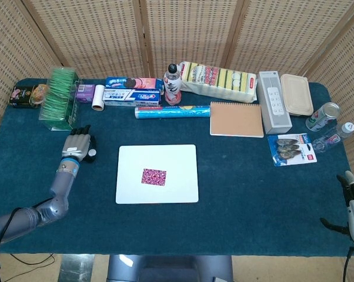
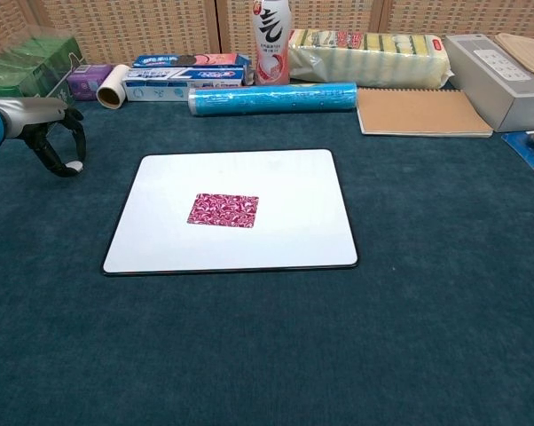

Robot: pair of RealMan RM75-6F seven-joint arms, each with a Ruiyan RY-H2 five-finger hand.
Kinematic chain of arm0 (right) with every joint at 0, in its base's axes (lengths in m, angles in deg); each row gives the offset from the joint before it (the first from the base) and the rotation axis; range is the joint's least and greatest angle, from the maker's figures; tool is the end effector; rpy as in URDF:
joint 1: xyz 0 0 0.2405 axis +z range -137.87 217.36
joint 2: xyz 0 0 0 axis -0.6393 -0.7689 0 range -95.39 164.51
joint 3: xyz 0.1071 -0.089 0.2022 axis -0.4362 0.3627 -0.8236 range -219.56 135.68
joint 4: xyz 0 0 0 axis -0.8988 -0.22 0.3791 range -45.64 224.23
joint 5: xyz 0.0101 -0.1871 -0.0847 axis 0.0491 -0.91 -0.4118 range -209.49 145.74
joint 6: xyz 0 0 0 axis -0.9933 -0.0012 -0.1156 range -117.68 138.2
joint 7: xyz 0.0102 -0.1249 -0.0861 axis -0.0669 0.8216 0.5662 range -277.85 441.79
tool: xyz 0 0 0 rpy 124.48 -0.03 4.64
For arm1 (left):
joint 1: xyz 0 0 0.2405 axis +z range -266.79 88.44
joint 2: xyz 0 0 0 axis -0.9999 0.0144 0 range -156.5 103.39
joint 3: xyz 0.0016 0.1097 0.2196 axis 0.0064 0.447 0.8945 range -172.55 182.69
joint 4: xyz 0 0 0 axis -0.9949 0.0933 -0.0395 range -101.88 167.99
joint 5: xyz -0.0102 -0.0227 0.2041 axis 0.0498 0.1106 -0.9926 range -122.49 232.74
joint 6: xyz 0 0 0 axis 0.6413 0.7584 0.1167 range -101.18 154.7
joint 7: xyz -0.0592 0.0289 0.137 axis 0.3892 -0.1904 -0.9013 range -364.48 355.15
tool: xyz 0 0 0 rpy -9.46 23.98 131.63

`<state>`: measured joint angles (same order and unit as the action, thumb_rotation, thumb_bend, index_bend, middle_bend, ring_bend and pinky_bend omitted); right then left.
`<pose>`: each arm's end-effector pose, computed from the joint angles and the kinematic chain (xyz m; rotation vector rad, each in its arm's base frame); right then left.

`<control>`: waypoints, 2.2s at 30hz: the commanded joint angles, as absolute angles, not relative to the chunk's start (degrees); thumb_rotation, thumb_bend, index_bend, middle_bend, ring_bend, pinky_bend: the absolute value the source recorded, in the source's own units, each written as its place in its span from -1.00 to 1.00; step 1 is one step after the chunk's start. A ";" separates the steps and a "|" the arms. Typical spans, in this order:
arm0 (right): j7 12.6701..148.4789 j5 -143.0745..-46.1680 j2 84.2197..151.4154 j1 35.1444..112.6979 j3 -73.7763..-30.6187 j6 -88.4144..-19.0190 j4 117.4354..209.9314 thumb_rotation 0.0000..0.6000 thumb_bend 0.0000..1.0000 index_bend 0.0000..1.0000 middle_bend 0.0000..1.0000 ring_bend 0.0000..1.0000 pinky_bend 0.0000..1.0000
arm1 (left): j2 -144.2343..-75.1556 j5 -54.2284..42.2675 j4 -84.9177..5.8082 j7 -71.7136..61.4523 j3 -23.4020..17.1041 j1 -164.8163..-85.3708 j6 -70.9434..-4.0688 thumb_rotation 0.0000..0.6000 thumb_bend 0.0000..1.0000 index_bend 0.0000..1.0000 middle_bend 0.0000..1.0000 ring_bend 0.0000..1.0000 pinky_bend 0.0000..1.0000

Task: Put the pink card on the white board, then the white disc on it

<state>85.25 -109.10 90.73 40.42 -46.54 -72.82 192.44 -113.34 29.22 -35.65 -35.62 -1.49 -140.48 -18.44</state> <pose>-0.3054 -0.1684 0.1899 1.2335 -1.0087 0.7745 -0.2299 0.4087 0.0170 -1.5828 -1.1237 -0.4430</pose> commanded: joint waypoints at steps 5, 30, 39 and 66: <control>85.06 -109.25 90.66 40.39 -46.47 -72.86 192.54 1.00 -0.96 -0.93 -1.00 -0.95 -1.00 | -113.60 30.09 -35.48 -36.49 -1.38 -140.47 -18.61 1.00 -0.44 -0.14 -1.00 -1.00 -0.99; 84.72 -109.02 90.59 40.37 -46.56 -72.94 192.49 1.00 -0.96 -0.93 -1.00 -0.95 -1.00 | -111.65 29.21 -39.63 -37.28 -2.30 -140.17 -20.29 1.00 -0.36 0.00 -1.00 -1.00 -0.99; 83.99 -109.04 90.23 40.18 -46.65 -73.24 192.59 1.00 -0.96 -0.93 -1.00 -0.95 -1.00 | -107.44 20.07 -59.31 -40.56 -1.84 -141.16 -27.46 1.00 -0.36 0.00 -1.00 -1.00 -0.99; 80.78 -109.15 89.11 39.93 -46.85 -73.15 192.09 1.00 -0.96 -0.93 -1.00 -0.95 -1.00 | -118.51 30.73 -63.52 -54.98 -3.15 -150.55 -35.36 1.00 -0.37 0.00 -1.00 -1.00 -0.99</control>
